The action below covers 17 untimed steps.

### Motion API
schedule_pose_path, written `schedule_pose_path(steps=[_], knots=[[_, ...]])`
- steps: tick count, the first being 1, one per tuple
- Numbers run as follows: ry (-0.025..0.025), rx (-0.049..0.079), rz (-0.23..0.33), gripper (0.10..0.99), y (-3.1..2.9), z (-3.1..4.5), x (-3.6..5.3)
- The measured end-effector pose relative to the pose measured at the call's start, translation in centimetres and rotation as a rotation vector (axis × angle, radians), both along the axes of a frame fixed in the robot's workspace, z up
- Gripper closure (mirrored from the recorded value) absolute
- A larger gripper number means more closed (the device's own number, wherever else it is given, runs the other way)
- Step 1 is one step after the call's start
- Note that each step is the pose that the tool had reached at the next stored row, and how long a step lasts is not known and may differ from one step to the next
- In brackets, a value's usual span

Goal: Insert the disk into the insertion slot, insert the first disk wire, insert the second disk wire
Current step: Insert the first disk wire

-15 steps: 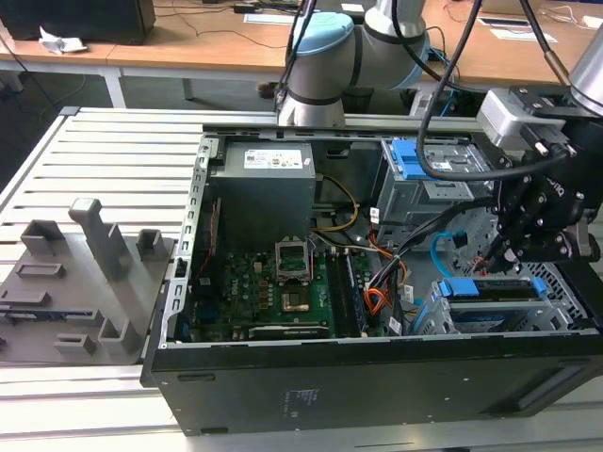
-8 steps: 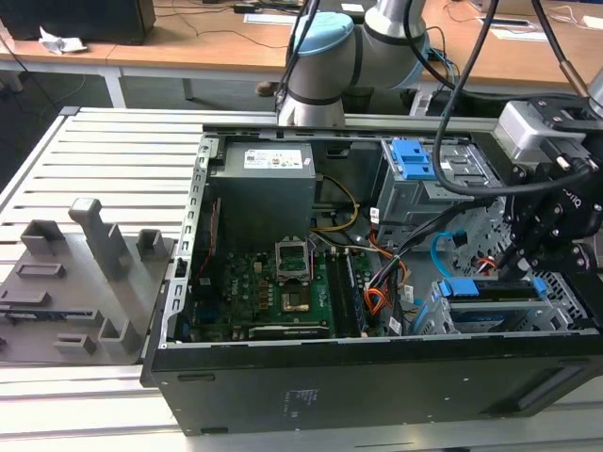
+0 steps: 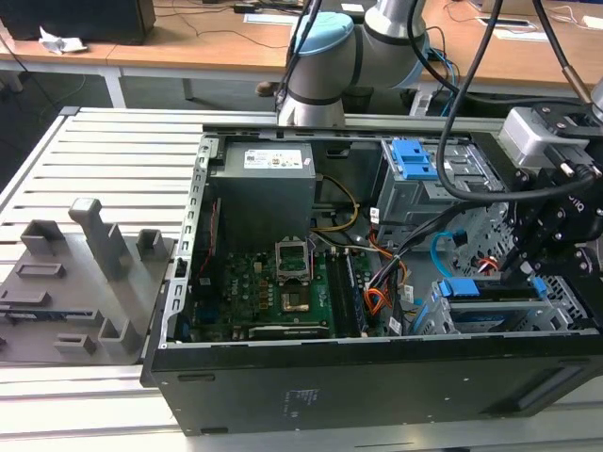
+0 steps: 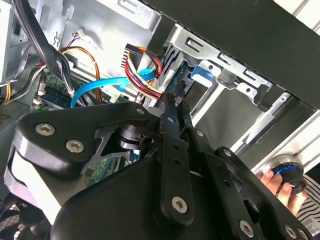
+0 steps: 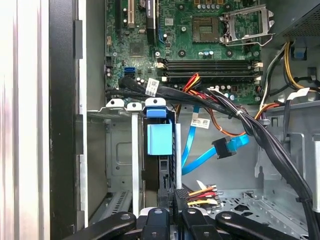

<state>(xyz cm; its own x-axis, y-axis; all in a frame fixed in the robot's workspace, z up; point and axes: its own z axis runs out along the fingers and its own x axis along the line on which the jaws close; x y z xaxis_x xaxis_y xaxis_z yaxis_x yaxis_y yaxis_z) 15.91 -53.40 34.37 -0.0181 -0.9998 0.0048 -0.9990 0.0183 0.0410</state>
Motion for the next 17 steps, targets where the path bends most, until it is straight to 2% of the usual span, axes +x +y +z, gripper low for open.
schedule_pose_path(steps=[17], knots=[[0.0000,-0.001,0.000,0.922,-0.01,-0.54,0.53]])
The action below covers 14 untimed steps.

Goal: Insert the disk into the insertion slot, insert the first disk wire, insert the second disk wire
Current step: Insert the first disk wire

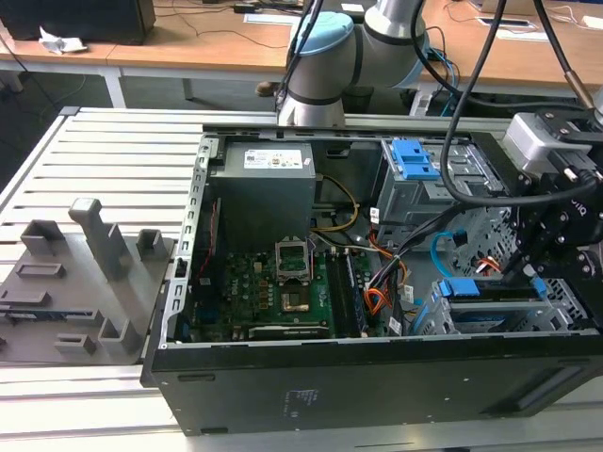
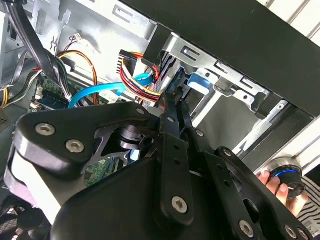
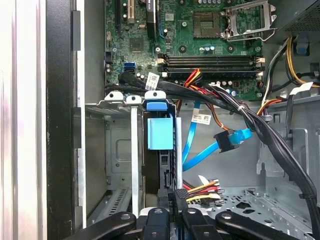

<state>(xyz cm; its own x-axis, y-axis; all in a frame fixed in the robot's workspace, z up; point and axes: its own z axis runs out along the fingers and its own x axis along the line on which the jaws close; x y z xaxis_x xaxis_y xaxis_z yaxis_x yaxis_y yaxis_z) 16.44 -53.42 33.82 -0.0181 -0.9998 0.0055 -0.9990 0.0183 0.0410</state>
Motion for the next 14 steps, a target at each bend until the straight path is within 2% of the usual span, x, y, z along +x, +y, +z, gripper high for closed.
schedule_pose_path(steps=[4,5,6,7,8,10,11,13,14], knots=[[0.0001,0.002,0.000,0.910,0.01,-0.12,0.02],[0.0000,0.000,0.000,0.843,0.01,-0.05,0.01],[-0.0001,0.000,0.000,0.843,0.00,0.01,0.00],[0.0000,0.001,0.000,0.843,0.00,0.45,0.00],[0.0000,0.001,0.000,0.843,0.07,1.22,0.00],[-0.0001,0.001,0.000,0.843,0.56,2.65,0.00],[0.0000,0.001,0.000,0.863,0.97,3.34,0.00],[0.0000,0.000,0.000,0.984,1.33,4.48,0.00],[0.0000,0.001,0.000,0.980,1.41,4.95,0.00]])
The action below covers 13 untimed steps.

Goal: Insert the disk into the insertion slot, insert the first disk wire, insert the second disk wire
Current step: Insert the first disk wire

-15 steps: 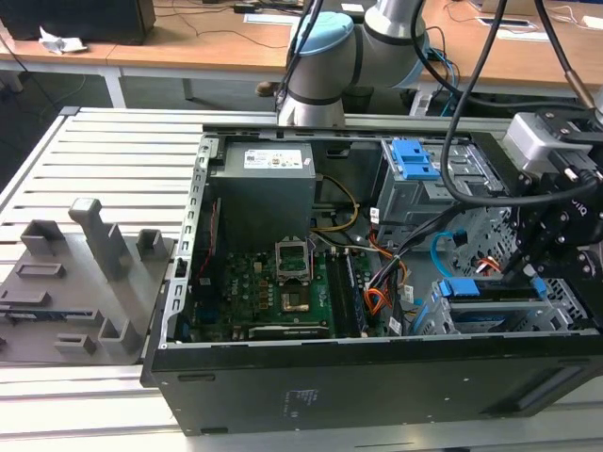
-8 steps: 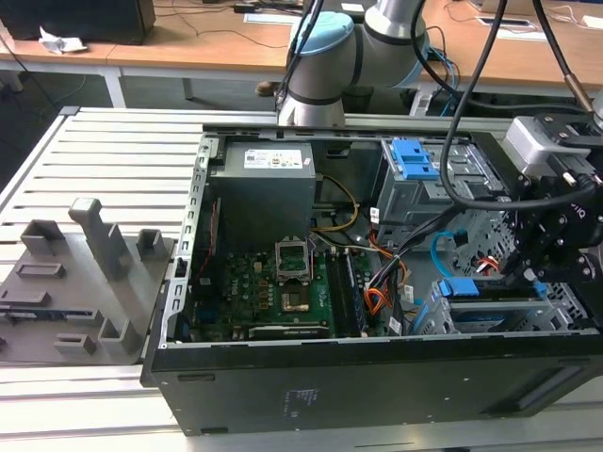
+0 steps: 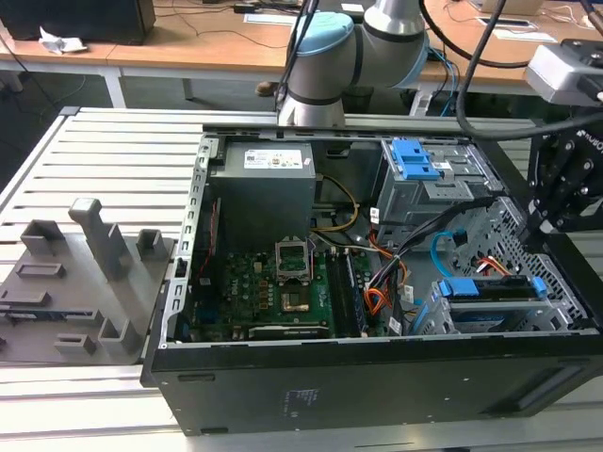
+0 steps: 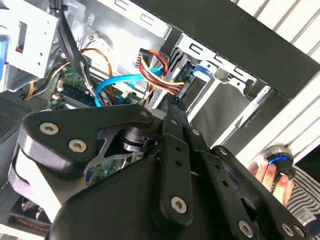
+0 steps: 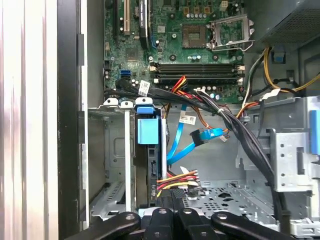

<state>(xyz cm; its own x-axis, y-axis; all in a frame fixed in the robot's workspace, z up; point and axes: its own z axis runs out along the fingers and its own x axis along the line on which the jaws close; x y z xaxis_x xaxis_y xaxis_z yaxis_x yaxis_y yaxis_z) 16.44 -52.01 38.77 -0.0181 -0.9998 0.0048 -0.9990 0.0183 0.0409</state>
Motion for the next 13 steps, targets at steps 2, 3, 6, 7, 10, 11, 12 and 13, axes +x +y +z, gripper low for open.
schedule_pose_path(steps=[2,3,6,7,10,11,12,13], knots=[[0.0000,0.000,0.000,0.980,0.04,0.72,0.00],[0.0000,0.000,0.000,0.980,0.04,0.72,0.00],[0.0000,0.000,0.000,0.980,0.05,0.74,-0.17],[0.0001,0.000,0.000,0.980,0.05,0.73,-0.39],[0.0000,0.000,0.000,0.980,0.03,0.72,-2.84],[0.0000,0.000,0.000,0.980,0.03,0.72,-3.27],[0.0000,0.000,0.000,0.980,0.03,0.73,-3.42],[0.0000,0.000,0.000,0.980,0.02,0.72,-3.48]])
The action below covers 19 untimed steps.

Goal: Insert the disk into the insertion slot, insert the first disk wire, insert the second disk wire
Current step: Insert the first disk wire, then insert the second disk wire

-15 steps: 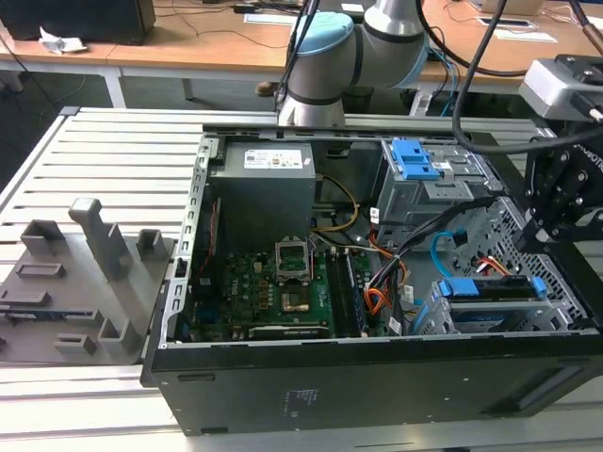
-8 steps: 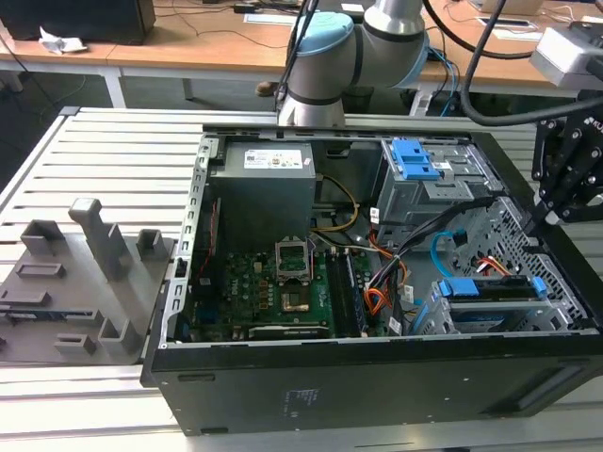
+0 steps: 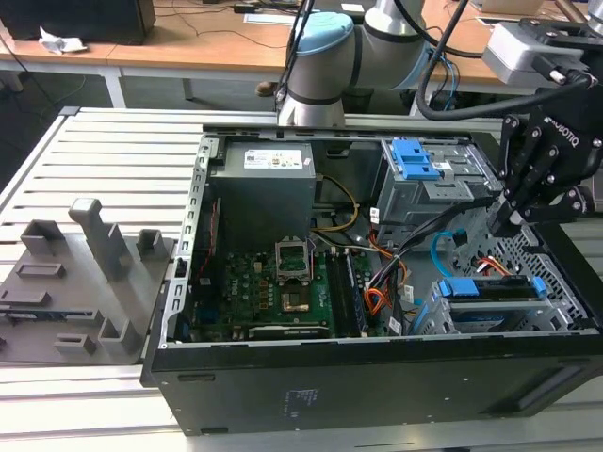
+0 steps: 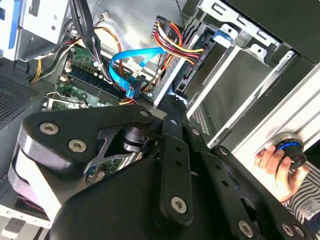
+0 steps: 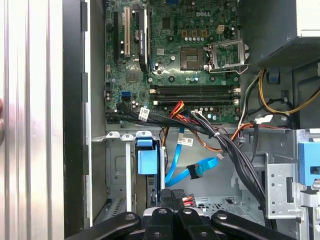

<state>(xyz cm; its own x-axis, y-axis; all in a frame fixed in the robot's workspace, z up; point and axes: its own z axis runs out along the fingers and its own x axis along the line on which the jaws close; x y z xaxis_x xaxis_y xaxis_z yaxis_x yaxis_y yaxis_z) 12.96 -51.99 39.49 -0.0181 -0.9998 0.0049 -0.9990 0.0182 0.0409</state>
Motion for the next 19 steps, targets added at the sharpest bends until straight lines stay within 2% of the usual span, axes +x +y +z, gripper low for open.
schedule_pose_path(steps=[6,9,11,12,14,15,16,17,19], knots=[[0.0000,0.000,0.000,0.980,0.01,0.00,-0.01],[0.0000,0.000,0.000,0.784,0.01,0.00,-0.02],[0.0000,0.000,0.001,0.784,0.16,-0.03,-0.14],[0.0000,0.000,0.002,0.784,0.46,-0.05,-0.45],[0.0000,0.000,0.004,0.784,1.05,-0.20,-1.76],[0.0000,0.000,0.005,0.784,1.37,-0.30,-2.14],[-0.0002,0.000,0.007,0.784,2.01,-0.47,-2.55],[-0.0012,0.000,0.020,0.784,2.40,-0.77,-2.70],[-0.0014,0.000,0.104,0.784,2.42,-1.47,-2.71]])
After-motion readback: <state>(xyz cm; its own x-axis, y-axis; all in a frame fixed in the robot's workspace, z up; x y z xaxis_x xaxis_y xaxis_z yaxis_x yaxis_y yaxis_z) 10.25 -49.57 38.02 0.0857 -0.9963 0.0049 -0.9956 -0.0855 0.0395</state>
